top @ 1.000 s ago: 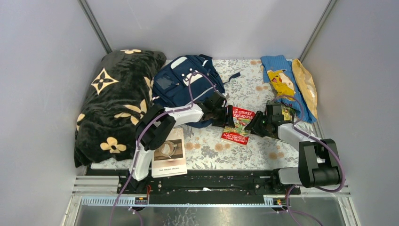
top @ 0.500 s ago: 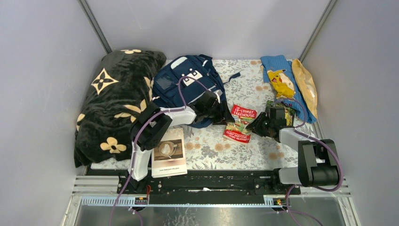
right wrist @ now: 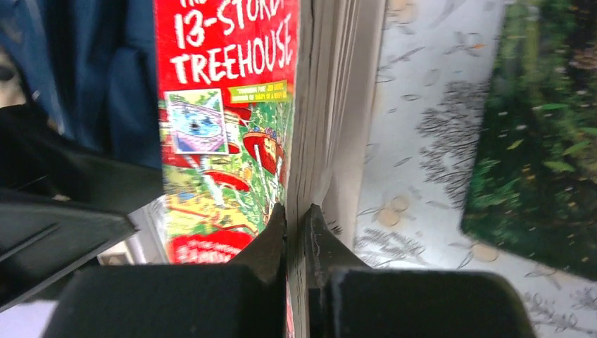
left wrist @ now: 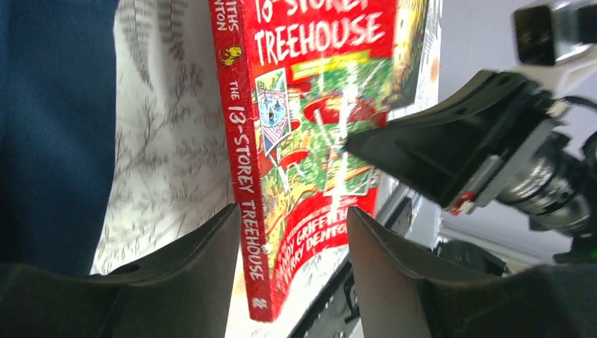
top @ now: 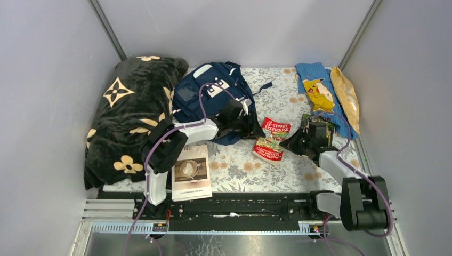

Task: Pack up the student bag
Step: Pick up the book from the center of the board.

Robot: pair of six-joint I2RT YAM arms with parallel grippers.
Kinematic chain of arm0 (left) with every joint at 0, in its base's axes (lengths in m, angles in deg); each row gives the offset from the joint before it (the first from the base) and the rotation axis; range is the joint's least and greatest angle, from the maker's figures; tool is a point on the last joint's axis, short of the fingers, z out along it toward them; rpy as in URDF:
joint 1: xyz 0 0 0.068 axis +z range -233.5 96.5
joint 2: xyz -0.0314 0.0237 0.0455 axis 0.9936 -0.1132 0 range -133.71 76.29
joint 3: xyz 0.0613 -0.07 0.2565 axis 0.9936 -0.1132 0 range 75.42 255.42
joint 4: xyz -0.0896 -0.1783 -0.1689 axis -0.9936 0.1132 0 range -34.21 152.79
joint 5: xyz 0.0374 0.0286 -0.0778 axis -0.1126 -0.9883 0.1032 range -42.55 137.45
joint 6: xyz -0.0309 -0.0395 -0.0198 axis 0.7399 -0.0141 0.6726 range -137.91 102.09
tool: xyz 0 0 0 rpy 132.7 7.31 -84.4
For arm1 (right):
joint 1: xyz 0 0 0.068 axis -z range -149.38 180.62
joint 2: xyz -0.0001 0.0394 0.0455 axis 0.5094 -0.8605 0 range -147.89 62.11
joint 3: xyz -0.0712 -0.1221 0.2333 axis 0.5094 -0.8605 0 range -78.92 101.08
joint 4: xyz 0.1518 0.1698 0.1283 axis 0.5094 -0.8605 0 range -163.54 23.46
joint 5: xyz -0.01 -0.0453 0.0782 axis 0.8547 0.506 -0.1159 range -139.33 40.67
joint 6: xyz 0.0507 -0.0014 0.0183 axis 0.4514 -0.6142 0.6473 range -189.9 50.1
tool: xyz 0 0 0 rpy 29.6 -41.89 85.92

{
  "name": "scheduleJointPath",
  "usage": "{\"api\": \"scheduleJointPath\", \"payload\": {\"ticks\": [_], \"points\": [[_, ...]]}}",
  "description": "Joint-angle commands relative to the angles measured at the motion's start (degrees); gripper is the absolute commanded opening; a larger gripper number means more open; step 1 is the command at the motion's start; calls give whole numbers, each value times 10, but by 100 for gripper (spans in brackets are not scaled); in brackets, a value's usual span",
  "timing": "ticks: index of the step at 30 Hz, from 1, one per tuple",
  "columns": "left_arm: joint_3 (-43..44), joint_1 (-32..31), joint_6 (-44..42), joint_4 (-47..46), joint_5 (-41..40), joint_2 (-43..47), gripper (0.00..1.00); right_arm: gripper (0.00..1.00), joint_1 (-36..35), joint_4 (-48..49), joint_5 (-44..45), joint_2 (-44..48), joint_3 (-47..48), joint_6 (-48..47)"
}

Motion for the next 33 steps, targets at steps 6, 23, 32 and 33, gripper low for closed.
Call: {"api": "scheduleJointPath", "payload": {"ticks": [6,23,32,33], "points": [[-50,38,-99,86,75,148,66,0,-21,-100,-113,130,129,-76],[-80,109,-8,-93,256,139,63,0,-22,116,-334,100,111,28],[-2,128,48,-77,211,125,0,47,-50,-15,-300,37,184,-11],[16,134,33,-45,185,137,0,64,-49,-25,-282,39,191,-10]]}}
